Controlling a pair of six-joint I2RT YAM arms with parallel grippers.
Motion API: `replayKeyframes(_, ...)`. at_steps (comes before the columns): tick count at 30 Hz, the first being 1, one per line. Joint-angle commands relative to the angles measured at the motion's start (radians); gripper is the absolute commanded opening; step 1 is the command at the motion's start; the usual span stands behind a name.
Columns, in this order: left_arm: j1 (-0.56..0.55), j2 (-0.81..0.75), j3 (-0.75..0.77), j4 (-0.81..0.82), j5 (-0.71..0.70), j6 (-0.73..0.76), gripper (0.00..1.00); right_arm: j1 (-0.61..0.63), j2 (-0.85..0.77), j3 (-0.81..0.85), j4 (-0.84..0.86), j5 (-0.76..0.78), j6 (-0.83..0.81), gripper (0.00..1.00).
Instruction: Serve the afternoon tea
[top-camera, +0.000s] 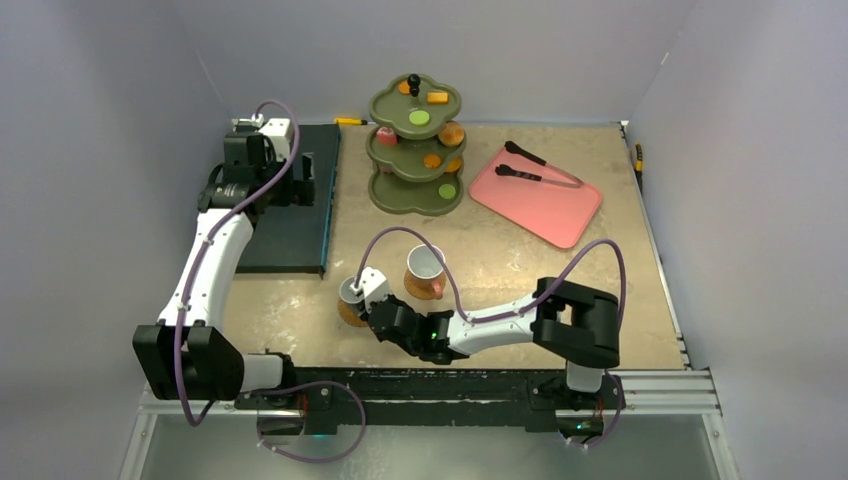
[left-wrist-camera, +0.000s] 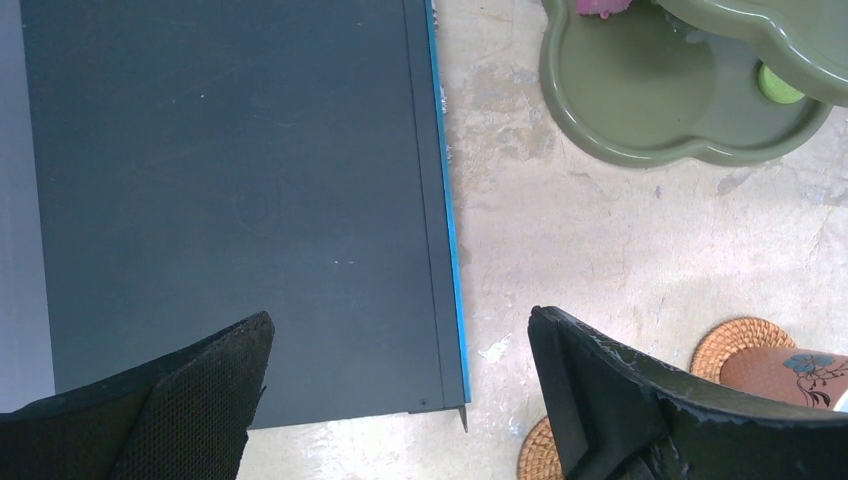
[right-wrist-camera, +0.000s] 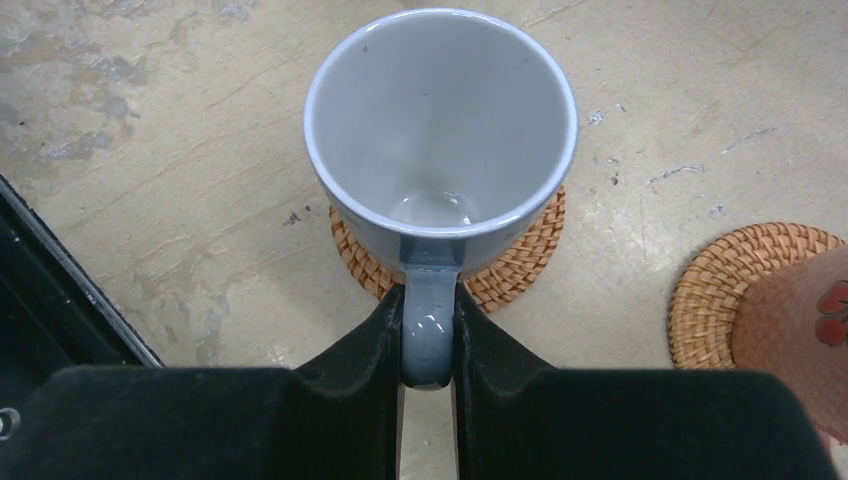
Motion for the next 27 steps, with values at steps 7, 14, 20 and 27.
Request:
replayKeyframes(7,0.005,-0.051,0.019,0.014,0.002,0.017,0.99,0.000,-0.038,-0.009,0.042,-0.008,0.012,0.52)
replayKeyframes(14,0.005,-0.070,0.020,0.012,-0.011,0.024,0.99,0.000,-0.148,0.004,-0.017,0.017,0.000,0.87)
replayKeyframes(20,0.005,-0.078,0.034,0.023,-0.048,0.028,0.99,-0.026,-0.359,0.045,-0.131,0.055,-0.044,0.98)
replayKeyframes(27,0.028,-0.117,-0.148,0.200,-0.017,0.061,0.99,-0.431,-0.623,-0.088,-0.228,-0.018,0.023,0.98)
